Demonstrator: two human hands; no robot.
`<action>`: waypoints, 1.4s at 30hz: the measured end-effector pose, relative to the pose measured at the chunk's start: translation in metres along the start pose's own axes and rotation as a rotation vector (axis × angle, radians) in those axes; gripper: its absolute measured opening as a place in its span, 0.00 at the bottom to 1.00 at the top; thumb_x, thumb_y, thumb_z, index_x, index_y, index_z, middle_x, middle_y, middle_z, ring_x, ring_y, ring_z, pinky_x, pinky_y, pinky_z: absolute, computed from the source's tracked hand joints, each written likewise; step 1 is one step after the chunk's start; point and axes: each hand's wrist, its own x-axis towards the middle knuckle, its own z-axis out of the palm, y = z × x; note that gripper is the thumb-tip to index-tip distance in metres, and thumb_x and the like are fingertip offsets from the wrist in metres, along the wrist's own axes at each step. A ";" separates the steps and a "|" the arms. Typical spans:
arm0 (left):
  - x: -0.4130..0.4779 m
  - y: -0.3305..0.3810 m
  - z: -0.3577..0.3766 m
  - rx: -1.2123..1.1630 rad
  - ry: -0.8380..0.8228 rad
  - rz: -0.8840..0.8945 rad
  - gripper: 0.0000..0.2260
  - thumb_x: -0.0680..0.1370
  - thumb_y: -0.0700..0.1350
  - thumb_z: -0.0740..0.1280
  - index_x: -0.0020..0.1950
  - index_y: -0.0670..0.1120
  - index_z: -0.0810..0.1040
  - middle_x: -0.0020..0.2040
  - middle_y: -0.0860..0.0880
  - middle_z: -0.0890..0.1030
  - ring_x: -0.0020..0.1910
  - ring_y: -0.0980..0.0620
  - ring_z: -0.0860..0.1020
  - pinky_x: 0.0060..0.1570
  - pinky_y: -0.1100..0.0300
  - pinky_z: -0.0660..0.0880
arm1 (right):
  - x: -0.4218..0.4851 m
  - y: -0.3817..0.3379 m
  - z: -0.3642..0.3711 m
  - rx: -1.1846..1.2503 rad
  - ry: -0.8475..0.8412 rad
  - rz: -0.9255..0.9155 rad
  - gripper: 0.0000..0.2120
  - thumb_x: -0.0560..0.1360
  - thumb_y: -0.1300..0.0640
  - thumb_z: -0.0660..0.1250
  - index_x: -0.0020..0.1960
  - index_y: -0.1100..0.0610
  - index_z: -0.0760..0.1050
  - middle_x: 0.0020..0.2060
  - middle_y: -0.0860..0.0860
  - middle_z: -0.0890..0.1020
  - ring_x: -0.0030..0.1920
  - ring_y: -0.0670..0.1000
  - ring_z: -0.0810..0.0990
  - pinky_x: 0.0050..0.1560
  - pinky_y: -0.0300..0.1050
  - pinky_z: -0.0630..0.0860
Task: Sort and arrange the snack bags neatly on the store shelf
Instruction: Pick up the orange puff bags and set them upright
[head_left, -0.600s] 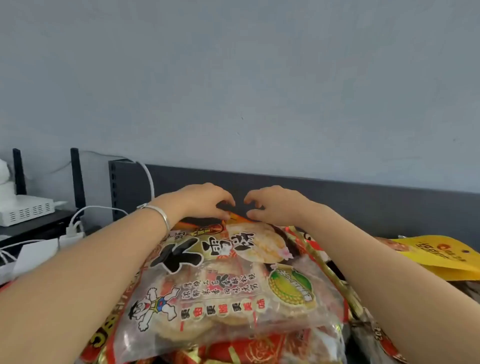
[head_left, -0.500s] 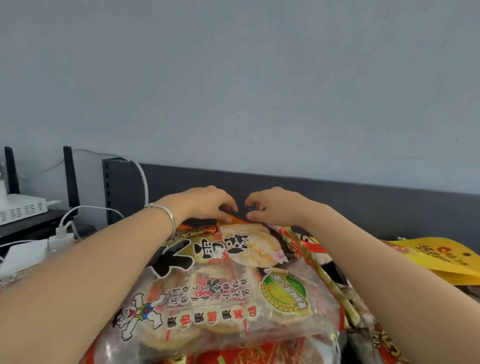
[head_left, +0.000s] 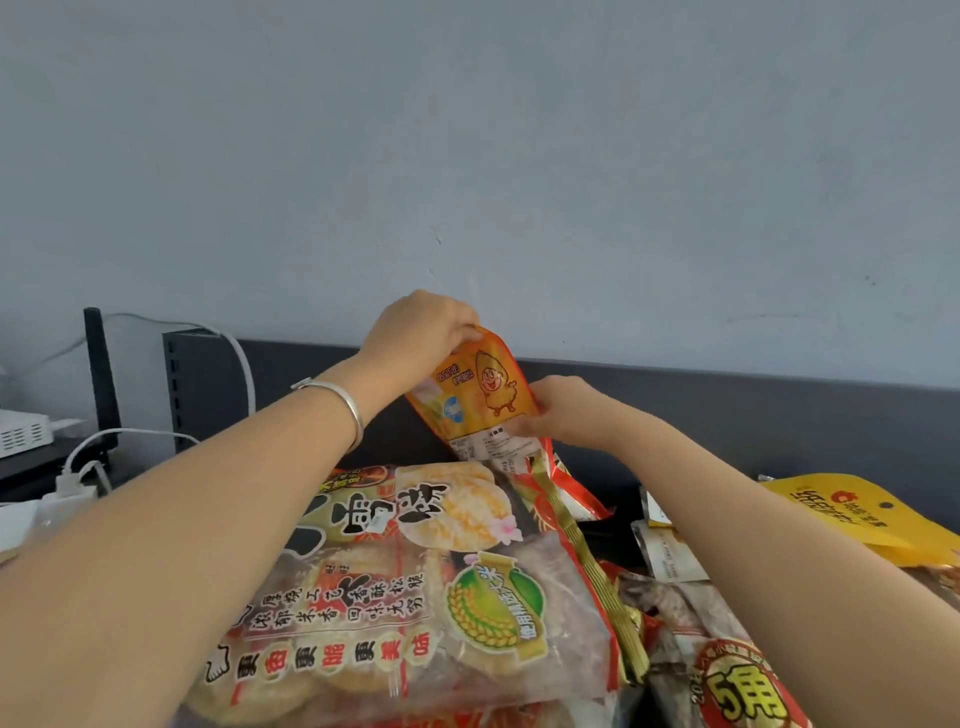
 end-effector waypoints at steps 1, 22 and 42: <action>-0.001 0.001 0.002 -0.030 0.017 0.001 0.12 0.80 0.48 0.62 0.52 0.42 0.82 0.46 0.44 0.83 0.47 0.46 0.80 0.52 0.50 0.75 | 0.000 0.002 0.003 -0.019 0.048 0.015 0.11 0.78 0.51 0.65 0.45 0.59 0.79 0.41 0.53 0.82 0.42 0.53 0.80 0.45 0.48 0.77; -0.008 0.072 0.020 -1.442 -0.292 -0.639 0.21 0.76 0.59 0.63 0.63 0.48 0.70 0.57 0.43 0.78 0.56 0.42 0.76 0.50 0.42 0.75 | -0.058 -0.035 -0.006 0.066 0.444 -0.063 0.09 0.81 0.54 0.58 0.49 0.57 0.75 0.44 0.52 0.81 0.45 0.54 0.79 0.45 0.50 0.74; -0.019 0.183 0.004 -1.353 0.392 -0.519 0.08 0.82 0.45 0.59 0.58 0.46 0.73 0.53 0.45 0.81 0.51 0.46 0.81 0.51 0.47 0.78 | -0.166 0.073 -0.058 0.783 0.394 0.181 0.43 0.75 0.43 0.67 0.79 0.48 0.44 0.74 0.55 0.66 0.71 0.56 0.68 0.64 0.51 0.68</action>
